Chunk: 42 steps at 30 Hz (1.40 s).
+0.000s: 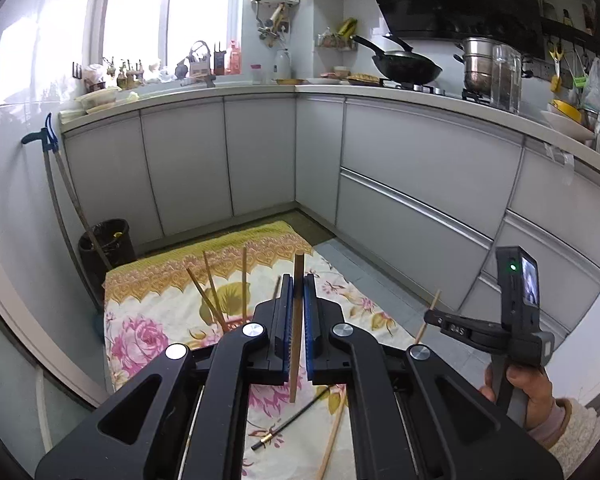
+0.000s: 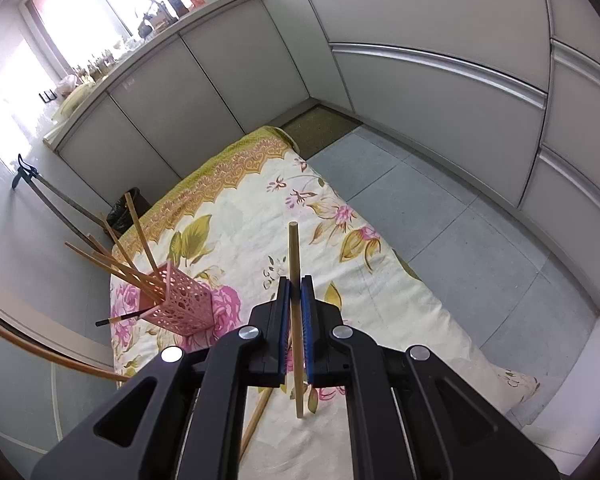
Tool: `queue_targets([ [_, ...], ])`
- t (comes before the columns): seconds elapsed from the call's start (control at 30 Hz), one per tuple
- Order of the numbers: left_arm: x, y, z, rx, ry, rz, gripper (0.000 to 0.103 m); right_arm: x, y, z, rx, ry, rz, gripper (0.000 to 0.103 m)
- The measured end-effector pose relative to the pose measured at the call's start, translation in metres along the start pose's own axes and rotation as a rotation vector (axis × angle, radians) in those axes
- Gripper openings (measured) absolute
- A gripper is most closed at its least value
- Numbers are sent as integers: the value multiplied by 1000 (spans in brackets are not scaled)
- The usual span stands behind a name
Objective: Organize utensils
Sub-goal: 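Lower the chopstick into the pink holder and open the left tool while the right tool holds its chopstick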
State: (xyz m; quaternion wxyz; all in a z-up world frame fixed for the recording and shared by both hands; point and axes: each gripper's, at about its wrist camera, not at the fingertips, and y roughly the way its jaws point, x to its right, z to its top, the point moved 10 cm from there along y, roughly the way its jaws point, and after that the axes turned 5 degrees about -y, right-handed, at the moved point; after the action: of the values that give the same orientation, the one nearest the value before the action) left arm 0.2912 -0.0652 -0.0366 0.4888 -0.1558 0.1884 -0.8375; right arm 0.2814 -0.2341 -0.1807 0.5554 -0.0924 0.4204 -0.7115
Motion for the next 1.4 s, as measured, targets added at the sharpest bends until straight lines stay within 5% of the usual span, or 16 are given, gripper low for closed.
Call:
queue_targets([
  [0.4, -60, 50, 36, 80, -114, 213, 4, -33, -38, 30, 177, -87, 48, 6],
  [0.9, -90, 123, 1, -19, -196, 263, 6, -61, -47, 29, 205, -141, 94, 6],
  [1.07, -92, 120, -9, -24, -192, 263, 6, -68, -51, 28, 213, -154, 104, 6],
  [1.4, -93, 49, -6, 110, -239, 233, 6, -88, -71, 28, 233, -176, 160, 6],
])
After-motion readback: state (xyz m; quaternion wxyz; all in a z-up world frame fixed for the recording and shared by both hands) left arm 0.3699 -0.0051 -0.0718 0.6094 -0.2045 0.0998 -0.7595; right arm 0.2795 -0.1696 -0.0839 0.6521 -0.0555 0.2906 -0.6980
